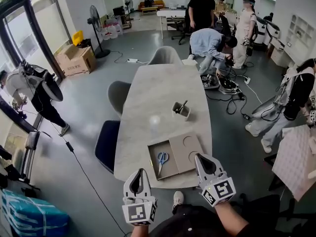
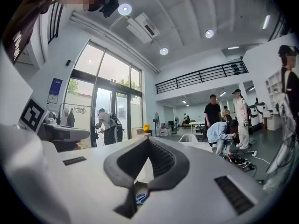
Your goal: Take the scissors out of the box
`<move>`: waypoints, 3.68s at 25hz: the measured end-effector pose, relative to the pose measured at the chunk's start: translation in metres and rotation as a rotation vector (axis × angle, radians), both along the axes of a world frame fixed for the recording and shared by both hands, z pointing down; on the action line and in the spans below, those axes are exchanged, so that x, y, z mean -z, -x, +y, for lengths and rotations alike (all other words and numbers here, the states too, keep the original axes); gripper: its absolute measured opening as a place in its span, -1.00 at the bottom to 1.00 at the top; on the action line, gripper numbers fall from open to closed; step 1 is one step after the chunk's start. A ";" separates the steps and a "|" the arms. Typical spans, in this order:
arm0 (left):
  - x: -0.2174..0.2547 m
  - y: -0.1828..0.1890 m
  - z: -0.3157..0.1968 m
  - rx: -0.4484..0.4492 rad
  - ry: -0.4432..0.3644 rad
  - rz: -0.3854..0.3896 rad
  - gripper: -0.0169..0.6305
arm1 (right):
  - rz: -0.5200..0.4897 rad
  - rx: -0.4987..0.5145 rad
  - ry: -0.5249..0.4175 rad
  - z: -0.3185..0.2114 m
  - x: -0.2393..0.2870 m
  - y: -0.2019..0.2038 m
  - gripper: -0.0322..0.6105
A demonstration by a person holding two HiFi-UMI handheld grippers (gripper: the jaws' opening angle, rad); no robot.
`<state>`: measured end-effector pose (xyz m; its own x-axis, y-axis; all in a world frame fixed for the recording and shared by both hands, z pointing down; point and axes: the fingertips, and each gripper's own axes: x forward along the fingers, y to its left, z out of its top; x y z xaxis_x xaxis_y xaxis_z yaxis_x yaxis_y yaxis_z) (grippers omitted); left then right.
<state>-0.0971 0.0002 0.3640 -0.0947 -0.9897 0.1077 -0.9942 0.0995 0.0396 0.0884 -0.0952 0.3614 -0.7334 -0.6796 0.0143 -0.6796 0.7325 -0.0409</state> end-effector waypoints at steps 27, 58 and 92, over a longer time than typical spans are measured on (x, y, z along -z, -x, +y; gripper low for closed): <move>-0.007 0.042 -0.105 0.100 0.018 -0.003 -0.90 | 0.012 0.102 0.015 -0.121 -0.016 0.046 -0.91; -0.087 0.062 -0.091 0.034 0.192 0.114 -0.90 | 0.459 0.359 0.084 -0.097 -0.132 0.122 -0.91; -0.227 0.048 -0.085 0.075 0.385 0.293 -0.90 | 1.408 1.399 -0.507 -0.052 -0.364 0.166 -0.49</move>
